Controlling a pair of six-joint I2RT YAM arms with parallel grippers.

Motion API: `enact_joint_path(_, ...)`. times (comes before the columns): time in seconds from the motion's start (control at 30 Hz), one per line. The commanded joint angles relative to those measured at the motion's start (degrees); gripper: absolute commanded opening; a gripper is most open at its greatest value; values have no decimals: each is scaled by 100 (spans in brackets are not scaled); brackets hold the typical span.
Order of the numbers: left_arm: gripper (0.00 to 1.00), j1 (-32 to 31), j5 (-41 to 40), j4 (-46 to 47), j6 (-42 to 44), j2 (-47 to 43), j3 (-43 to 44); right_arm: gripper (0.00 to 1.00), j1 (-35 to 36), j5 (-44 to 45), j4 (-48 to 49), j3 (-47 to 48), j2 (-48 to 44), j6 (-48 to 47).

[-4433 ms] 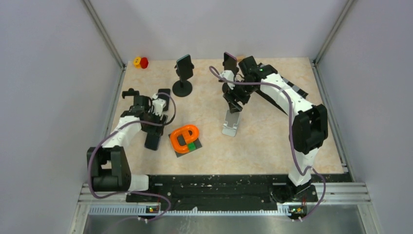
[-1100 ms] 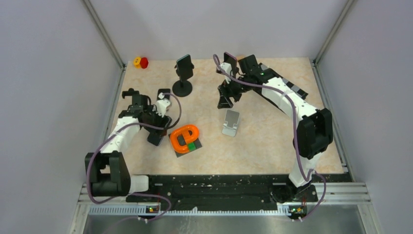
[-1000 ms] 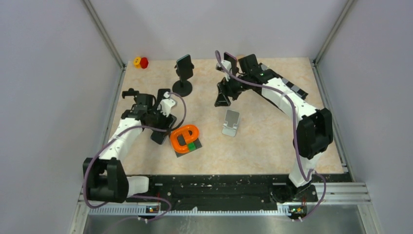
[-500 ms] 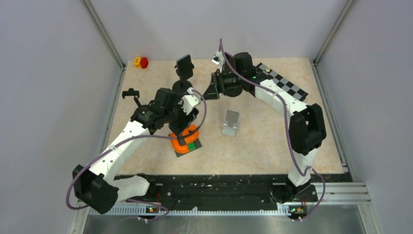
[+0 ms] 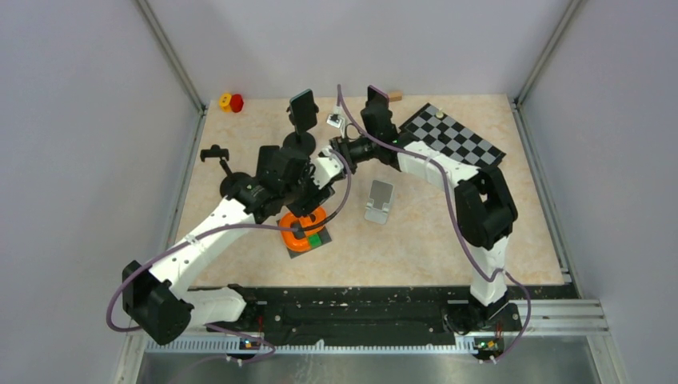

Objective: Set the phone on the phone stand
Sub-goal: Pick up the phone at the center of the board.

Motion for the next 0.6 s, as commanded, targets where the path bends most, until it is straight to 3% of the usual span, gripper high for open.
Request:
enact_joint_path(0.0, 52, -56, -470, 634, -129, 3, 149, 61, 181, -318, 467, -70, 124, 229)
enact_joint_path(0.13, 52, -68, -621, 708, -157, 51, 80, 38, 226, -492, 751, -51, 177, 427)
enact_joint_path(0.3, 57, -69, -593, 773, -196, 56, -83, 0, 220, -544, 578, 105, 78, 216)
enact_joint_path(0.43, 72, -69, -175, 714, -153, -15, -206, 0, 198, -250, -380, 412, -98, -693)
enact_joint_path(0.57, 95, -71, 72, 626, -186, -164, -249, 0, 79, 308, -1306, 620, -400, -1724)
